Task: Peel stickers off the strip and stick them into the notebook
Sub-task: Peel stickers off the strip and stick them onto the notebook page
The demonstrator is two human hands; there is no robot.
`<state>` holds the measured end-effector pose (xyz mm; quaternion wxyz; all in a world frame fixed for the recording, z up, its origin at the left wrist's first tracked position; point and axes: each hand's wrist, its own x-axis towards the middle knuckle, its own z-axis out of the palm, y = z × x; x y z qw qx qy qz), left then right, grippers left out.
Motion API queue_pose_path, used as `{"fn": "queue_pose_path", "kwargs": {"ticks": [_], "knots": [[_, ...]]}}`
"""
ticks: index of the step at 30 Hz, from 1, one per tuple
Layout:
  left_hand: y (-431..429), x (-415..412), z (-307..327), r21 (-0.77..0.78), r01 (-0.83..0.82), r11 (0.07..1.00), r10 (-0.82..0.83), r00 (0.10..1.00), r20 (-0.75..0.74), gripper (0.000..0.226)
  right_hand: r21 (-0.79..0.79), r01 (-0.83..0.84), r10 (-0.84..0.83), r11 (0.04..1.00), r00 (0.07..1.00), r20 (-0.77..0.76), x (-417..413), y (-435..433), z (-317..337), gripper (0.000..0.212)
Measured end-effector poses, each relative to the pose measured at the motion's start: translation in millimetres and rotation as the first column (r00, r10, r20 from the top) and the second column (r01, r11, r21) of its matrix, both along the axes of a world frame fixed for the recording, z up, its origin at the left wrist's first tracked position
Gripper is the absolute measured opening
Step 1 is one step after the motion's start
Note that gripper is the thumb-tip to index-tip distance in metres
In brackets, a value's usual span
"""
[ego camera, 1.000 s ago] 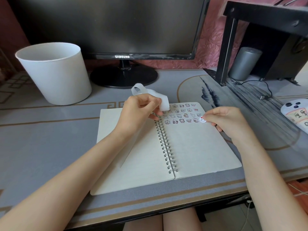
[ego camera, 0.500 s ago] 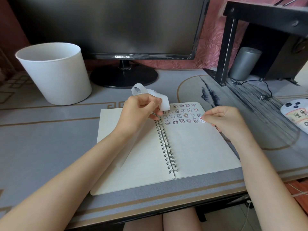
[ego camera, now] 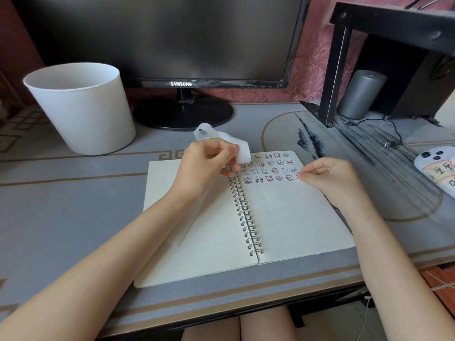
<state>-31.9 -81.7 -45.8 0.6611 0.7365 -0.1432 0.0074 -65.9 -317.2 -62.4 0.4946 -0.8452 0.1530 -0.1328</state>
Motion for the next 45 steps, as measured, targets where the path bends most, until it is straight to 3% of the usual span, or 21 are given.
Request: {"fn": "queue_pose_path", "kwargs": {"ticks": [7, 10, 14, 18, 25, 34, 39, 41, 45], "knots": [[-0.7, 0.1, -0.5, 0.001, 0.002, 1.0, -0.002, 1.0, 0.004, 0.025, -0.027, 0.023, -0.023, 0.999, 1.0, -0.013, 3.5, -4.3, 0.5, 0.015], [-0.5, 0.0, -0.8, -0.001, 0.006, 1.0, -0.006, 1.0, 0.006, 0.025, -0.025, 0.039, -0.038, 0.999, 0.999, 0.012, 3.2, -1.1, 1.7, 0.004], [-1.1, -0.2, -1.2, -0.003, 0.003, 1.0, -0.003, 1.0, 0.007, 0.023, -0.076, 0.038, -0.038, 0.996, 0.999, 0.002, 5.3, 3.0, 2.1, 0.017], [-1.2, 0.2, -1.7, -0.006, 0.005, 1.0, -0.005, 1.0, 0.003, 0.022, -0.133, 0.056, -0.057, 0.99, 0.998, -0.002, 7.5, 0.6, 0.5, 0.011], [-0.4, 0.9, -1.7, -0.003, 0.006, 1.0, -0.006, 1.0, 0.015, 0.023, -0.017, -0.007, 0.007, 1.0, 1.0, -0.024, 0.1, -1.8, 3.0, 0.017], [-0.3, 0.2, -0.8, -0.01, 0.002, 1.0, -0.002, 1.0, 0.016, 0.024, -0.048, -0.034, 0.03, 0.998, 0.996, -0.08, 2.3, -6.6, 2.1, 0.022], [-0.6, -0.7, 0.6, -0.021, 0.006, 1.0, -0.006, 1.0, 0.019, 0.023, -0.121, 0.004, -0.005, 0.993, 1.0, -0.011, 2.5, -1.4, 17.0, 0.007], [-0.6, -0.5, 0.5, -0.02, 0.0, 1.0, 0.001, 1.0, 0.021, 0.023, -0.142, -0.026, 0.035, 0.99, 0.998, 0.059, 1.2, 6.9, 28.7, 0.006], [0.1, 1.0, -0.3, -0.028, 0.0, 1.0, 0.001, 1.0, 0.029, 0.025, -0.116, -0.26, 0.271, 0.959, 0.957, 0.099, 1.6, 36.9, 43.6, 0.008]]}}
